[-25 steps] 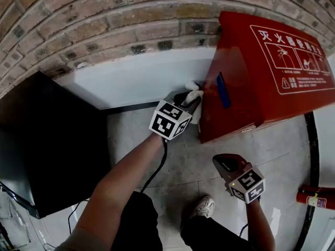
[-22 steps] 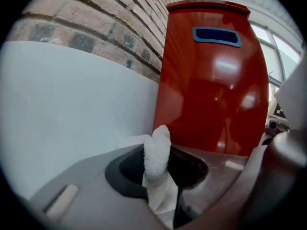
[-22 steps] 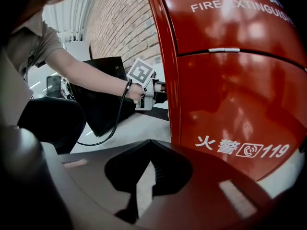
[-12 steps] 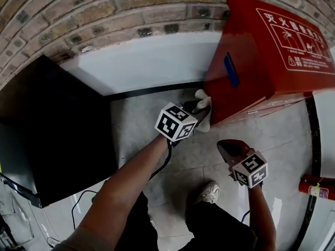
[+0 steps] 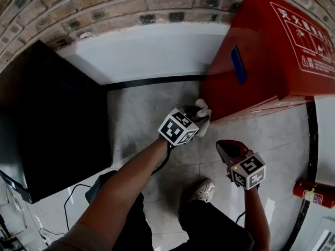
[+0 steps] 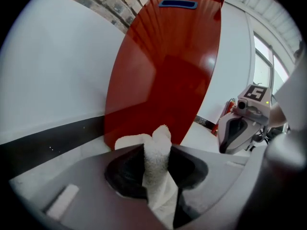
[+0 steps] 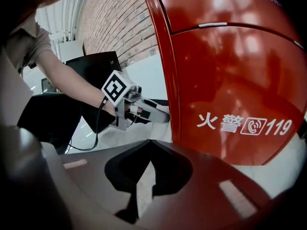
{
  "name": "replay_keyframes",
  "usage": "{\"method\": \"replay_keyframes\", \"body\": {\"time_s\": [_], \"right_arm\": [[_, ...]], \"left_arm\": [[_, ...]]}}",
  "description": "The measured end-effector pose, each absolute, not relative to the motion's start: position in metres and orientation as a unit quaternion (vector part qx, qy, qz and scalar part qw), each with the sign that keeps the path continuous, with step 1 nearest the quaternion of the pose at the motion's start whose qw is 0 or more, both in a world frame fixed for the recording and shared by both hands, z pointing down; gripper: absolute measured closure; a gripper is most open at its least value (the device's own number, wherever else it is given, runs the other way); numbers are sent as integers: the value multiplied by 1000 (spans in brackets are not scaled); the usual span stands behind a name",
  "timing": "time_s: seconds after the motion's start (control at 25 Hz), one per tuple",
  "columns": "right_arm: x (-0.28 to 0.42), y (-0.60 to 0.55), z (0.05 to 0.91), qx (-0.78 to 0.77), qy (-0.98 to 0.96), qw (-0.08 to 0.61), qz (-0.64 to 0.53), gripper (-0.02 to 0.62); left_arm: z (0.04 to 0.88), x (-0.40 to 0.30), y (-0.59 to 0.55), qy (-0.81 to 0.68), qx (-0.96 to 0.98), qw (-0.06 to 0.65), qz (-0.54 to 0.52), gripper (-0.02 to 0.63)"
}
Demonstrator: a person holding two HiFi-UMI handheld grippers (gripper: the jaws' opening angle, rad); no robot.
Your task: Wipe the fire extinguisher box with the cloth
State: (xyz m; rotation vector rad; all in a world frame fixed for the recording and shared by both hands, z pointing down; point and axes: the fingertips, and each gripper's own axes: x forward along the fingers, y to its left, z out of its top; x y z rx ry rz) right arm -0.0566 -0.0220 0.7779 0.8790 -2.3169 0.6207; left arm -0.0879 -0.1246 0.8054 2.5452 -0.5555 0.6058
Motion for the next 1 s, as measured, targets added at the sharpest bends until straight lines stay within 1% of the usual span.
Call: {"method": "replay_keyframes", "body": {"time_s": [0.12,0.28,0.56,0.72,1.0], "right_arm": [[-52,-15,783,318,-868,299,235,571],[-42,-19,779,327,-869,279,247,571],[-16,-20,780,343,-860,269,265,570],[-9,-21,780,345,-860,266,266,571],[-6,-36,768,352,-863,250,263,569]], "left_arm": [[821,-89,-142,-215,921,226,232,498],[835,-97,-178,-239,914,211,253,498],[840,-104,-219,-274,903,176,280,498],[831,-108,-236,-297,898,160,284,499],[787,-112,-242,-303,910,133,250,499]]}}
